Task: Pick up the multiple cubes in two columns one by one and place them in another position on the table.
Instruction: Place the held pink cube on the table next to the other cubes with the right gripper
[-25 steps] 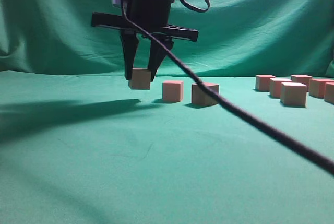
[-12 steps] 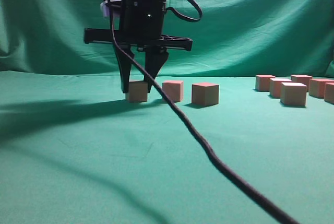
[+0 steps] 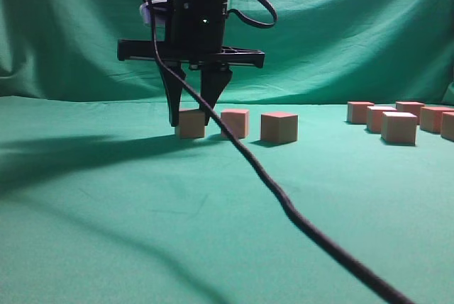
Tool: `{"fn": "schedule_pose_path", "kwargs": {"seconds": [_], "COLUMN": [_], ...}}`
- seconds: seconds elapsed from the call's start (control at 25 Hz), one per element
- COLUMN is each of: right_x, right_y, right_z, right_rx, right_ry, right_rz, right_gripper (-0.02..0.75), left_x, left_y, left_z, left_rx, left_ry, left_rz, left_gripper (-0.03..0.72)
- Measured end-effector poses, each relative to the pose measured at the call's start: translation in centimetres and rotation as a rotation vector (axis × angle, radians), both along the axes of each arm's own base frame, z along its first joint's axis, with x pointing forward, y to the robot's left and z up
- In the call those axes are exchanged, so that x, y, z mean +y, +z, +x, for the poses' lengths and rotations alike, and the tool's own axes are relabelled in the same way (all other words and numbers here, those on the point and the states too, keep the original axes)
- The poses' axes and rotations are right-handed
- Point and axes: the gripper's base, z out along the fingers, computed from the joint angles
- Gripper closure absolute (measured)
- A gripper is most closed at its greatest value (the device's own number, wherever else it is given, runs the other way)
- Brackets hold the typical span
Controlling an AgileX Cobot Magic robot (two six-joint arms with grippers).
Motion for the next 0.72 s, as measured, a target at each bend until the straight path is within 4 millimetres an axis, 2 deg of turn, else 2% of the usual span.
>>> {"fn": "schedule_pose_path", "kwargs": {"seconds": [0.72], "right_x": [-0.04], "right_y": [-0.3], "right_z": [0.1], "right_rx": [-0.01], "right_ry": [0.037], "right_rz": [-0.019], "right_gripper": [0.451], "left_x": [0.0], "left_y": [0.0], "left_z": [0.0], "left_rx": [0.0], "left_ry": [0.0], "left_rz": [0.0], "left_gripper": [0.688]}}
